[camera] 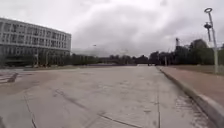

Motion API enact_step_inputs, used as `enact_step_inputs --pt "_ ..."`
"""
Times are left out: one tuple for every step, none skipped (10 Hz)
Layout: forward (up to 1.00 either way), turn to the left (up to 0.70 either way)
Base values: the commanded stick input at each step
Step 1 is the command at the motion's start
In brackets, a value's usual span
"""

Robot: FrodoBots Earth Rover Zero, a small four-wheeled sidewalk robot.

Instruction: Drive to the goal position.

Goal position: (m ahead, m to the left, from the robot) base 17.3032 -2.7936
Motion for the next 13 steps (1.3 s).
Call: enact_step_inputs --pt "0.70 -0.26" --pt "0.70 -0.34" --pt "0.70 -0.34" --pt "0.70 -0.34" --pt "0.70 -0.34" --pt "0.70 -0.34" --pt "0.70 -0.07" --pt "0.70 0.01" --pt "0.70 0.01" --pt "0.70 0.01" --pt "0.70 0.01" --pt "0.70 0.01" --pt "0.70 0.01"
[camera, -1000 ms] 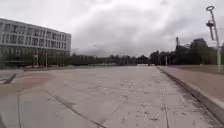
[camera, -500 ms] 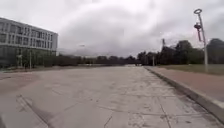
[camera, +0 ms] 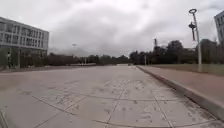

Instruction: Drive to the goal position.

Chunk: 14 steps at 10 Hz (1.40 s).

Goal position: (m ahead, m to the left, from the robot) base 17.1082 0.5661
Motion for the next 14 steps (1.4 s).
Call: enact_step_inputs --pt "0.70 0.01" --pt "0.70 0.01" --pt "0.70 0.01" --pt "0.70 0.01" --pt "0.70 0.01" --pt "0.70 0.01" --pt "0.70 0.01" --pt "0.70 0.01" --pt "0.70 0.01" --pt "0.70 0.01" --pt "0.70 0.01" --pt "0.70 0.01" --pt "0.70 0.01" --pt "0.70 0.01"
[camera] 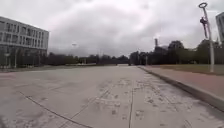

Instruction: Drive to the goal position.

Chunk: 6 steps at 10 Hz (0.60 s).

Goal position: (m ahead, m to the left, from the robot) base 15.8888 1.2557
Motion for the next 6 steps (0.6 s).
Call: enact_step_inputs --pt "0.70 0.01" --pt "0.70 0.01" --pt "0.70 0.01" --pt "0.70 0.01" --pt "0.70 0.01" --pt "0.70 0.01"
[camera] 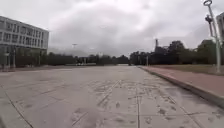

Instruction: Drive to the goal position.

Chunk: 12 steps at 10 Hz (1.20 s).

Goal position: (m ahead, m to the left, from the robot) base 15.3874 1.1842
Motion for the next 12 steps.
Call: enact_step_inputs --pt "0.70 0.01" --pt "0.70 0.01" --pt "0.70 0.01" --pt "0.70 0.01" --pt "0.70 0.01" --pt "0.70 0.01" --pt "0.70 0.01" --pt "0.70 0.01" --pt "0.70 0.01" --pt "0.70 0.01" --pt "0.70 0.01" --pt "0.70 -0.02"
